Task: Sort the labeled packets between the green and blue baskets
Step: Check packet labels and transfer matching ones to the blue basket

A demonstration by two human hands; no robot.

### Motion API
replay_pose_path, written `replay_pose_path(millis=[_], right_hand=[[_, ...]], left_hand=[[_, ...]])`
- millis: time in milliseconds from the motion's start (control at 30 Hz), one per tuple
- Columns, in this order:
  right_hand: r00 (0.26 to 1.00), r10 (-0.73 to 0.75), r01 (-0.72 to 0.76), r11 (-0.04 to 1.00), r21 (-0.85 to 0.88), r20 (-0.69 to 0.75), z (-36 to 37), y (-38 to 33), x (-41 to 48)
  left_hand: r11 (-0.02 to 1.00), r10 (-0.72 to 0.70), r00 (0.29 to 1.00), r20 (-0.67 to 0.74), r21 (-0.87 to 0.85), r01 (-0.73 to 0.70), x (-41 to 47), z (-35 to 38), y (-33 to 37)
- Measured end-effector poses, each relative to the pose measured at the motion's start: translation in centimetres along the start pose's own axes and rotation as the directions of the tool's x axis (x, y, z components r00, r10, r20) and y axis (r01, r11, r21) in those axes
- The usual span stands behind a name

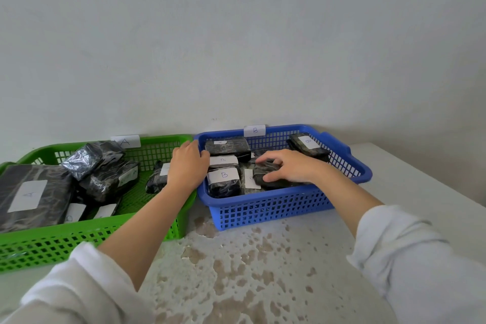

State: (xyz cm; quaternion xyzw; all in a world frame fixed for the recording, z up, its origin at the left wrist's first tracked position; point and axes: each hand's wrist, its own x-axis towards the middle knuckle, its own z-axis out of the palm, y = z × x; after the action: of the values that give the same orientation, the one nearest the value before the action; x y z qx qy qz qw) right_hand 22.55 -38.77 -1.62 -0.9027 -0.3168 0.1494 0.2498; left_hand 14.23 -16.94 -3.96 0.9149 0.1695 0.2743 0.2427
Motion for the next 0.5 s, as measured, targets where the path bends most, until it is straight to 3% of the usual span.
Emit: replay_pose_path(millis=[400, 500], right_hand=[[0.972, 0.107, -0.096, 0.993, -0.063, 0.208, -2.5, 1.3, -2.3], [0.978, 0.099, -0.084, 0.993, -0.087, 0.184, -2.2, 0.7, -2.4]], left_hand=[[1.0, 0.016, 1.0, -0.01, 0.008, -0.016, 0.1, 0.0, 0.0], [1.0, 0.022, 1.0, -0.012, 0.008, -0.022, 0.1, 0.0, 0.0]])
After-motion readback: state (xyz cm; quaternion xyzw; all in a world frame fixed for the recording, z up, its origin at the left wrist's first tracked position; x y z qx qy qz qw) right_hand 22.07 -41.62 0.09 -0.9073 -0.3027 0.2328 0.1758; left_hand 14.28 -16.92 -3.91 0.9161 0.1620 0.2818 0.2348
